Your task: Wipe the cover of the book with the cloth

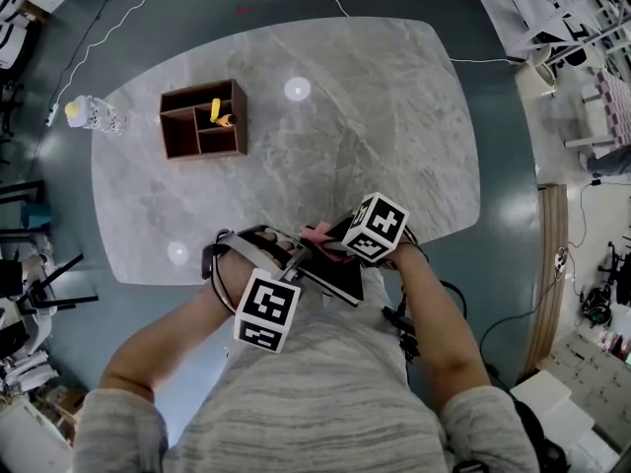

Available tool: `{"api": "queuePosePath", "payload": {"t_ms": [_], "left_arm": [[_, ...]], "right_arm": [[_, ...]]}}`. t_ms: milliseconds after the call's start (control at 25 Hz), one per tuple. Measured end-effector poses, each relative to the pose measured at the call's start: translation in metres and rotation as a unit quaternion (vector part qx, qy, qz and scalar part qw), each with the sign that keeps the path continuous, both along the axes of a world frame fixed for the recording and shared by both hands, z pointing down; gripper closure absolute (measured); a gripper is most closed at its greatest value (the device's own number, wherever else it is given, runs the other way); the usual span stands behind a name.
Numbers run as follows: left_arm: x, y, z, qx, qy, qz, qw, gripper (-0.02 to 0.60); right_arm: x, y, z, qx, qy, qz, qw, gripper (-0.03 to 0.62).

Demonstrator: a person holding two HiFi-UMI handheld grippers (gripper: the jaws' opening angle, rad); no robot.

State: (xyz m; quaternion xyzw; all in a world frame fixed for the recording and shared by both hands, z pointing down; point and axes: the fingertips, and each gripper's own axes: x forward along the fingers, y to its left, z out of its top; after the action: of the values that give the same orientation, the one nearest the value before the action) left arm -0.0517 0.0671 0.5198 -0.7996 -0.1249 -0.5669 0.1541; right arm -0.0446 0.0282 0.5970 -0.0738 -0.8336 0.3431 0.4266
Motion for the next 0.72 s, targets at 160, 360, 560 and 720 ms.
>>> {"api": "queuePosePath", "payload": {"t_ms": [160,360,560,720], "left_arm": [[0.000,0.000,0.001,-0.002,-0.001,0.001,1.0000,0.505],[0.000,0.001,0.001,-0.001,-0.002,0.000,1.0000,0.505],[0.000,0.001,0.000,0.000,-0.002,-0.002,1.0000,0.505],[0.000,0.002,0.000,-0.002,-0.005,-0.002,1.0000,0.505]], "right_arm": [[-0.004,0.006,-0.036,-0.024,-0.042,0.003,0.999,0.537],[-0.005,0.015,-0.078,-0.069,-0.089,-0.002,0.994,0.537],[-0.002,0.018,-0.089,-0.124,-0.117,0.004,0.985,0.537],[-0.001,0.017,-0.076,-0.123,-0.121,0.009,0.985,0.537]]}}
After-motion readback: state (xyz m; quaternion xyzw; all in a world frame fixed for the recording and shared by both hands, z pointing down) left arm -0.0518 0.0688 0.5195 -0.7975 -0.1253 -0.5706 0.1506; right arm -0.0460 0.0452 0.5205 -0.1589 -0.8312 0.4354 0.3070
